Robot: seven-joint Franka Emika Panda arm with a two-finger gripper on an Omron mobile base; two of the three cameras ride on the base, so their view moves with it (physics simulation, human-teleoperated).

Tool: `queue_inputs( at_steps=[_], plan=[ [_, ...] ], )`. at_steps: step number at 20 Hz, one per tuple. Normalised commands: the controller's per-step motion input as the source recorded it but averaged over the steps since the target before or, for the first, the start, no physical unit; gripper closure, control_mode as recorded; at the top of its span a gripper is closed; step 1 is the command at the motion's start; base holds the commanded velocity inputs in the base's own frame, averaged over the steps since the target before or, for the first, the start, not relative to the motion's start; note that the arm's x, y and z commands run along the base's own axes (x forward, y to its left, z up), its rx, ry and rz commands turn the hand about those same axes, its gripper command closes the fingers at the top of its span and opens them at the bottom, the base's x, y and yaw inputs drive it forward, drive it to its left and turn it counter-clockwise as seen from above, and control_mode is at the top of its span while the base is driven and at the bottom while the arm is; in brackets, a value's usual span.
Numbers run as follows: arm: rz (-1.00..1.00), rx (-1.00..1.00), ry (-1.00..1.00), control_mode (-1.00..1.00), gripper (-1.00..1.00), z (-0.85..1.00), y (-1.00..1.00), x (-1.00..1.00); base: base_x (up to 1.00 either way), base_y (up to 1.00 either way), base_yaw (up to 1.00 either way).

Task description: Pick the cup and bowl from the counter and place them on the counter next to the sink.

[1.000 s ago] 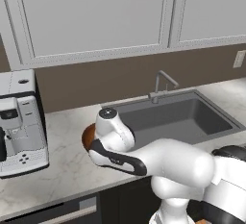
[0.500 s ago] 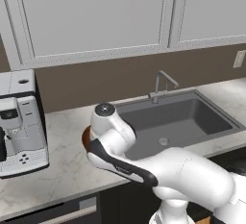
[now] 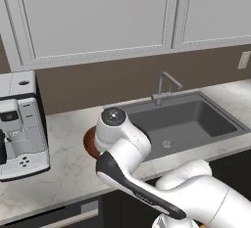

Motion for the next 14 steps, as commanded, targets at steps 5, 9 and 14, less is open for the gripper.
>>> queue_inputs(
  at_steps=[5, 9, 14],
  plan=[
    [-0.20, 0.12, -0.06, -1.00, -1.00, 0.24, -0.45, -0.48, 0.00, 0.00, 0.00],
    [-0.31, 0.20, -0.05, -1.00, -1.00, 0.25, -0.59, -0.37, 0.00, 0.00, 0.00],
    [-0.37, 0.25, -0.01, -1.00, -1.00, 0.34, -0.68, -0.28, 0.00, 0.00, 0.00]
  ],
)
